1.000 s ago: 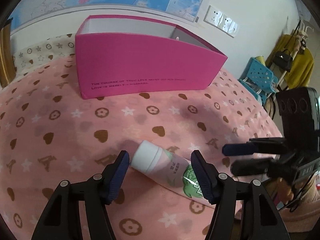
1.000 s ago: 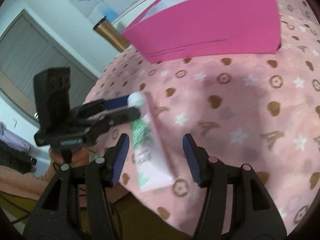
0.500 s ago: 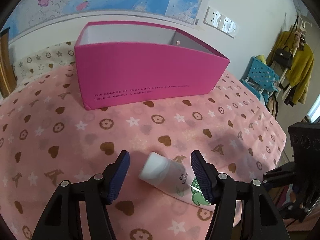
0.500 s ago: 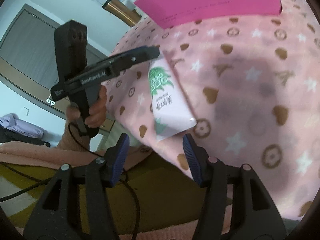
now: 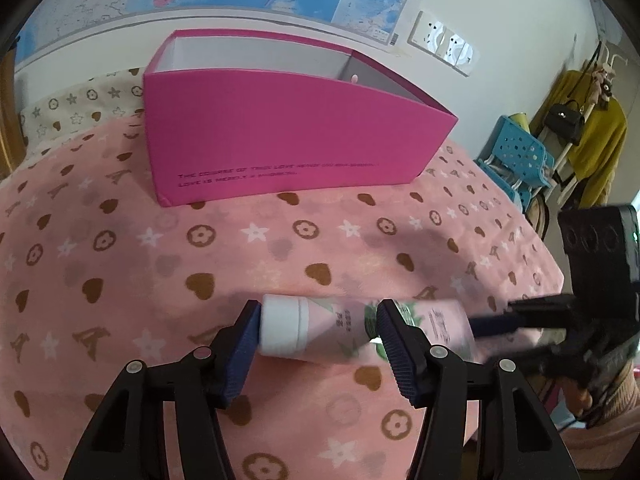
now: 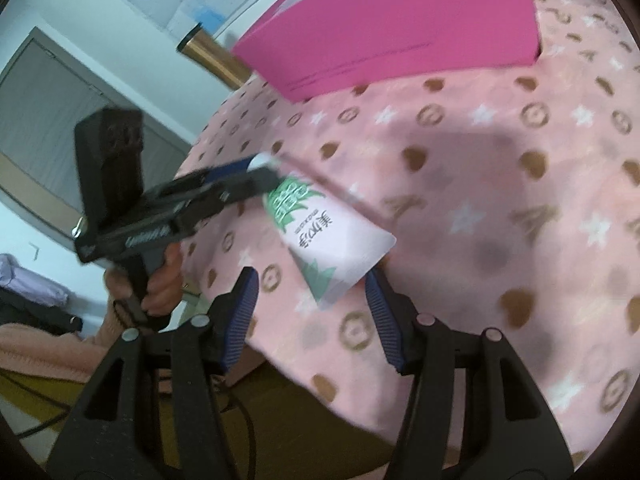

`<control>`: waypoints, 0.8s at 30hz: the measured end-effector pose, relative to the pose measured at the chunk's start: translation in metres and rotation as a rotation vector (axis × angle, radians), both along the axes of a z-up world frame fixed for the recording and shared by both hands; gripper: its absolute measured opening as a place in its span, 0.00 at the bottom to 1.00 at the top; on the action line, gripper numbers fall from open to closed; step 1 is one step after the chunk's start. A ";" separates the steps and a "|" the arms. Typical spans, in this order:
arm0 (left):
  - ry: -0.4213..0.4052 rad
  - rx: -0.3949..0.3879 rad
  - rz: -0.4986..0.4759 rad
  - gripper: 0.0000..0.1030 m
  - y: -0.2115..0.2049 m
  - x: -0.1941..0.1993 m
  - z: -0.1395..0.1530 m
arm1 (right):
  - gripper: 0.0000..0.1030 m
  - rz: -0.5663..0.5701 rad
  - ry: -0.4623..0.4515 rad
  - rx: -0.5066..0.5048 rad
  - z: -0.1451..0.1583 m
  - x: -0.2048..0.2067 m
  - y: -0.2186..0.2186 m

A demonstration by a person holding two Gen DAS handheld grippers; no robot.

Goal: Organize rigid objects

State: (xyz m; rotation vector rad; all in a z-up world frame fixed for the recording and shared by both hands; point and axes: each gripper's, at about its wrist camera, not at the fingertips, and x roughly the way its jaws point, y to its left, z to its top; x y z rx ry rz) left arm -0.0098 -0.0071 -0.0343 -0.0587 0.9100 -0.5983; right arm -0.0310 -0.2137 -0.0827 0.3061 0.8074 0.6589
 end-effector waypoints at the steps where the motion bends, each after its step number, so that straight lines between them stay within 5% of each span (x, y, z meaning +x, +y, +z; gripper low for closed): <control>1: 0.001 -0.001 -0.004 0.58 -0.003 0.001 0.000 | 0.57 -0.012 -0.006 -0.002 0.002 0.003 -0.003; 24: 0.003 0.027 -0.028 0.56 -0.040 0.010 0.002 | 0.56 -0.197 -0.067 -0.051 0.008 0.054 -0.055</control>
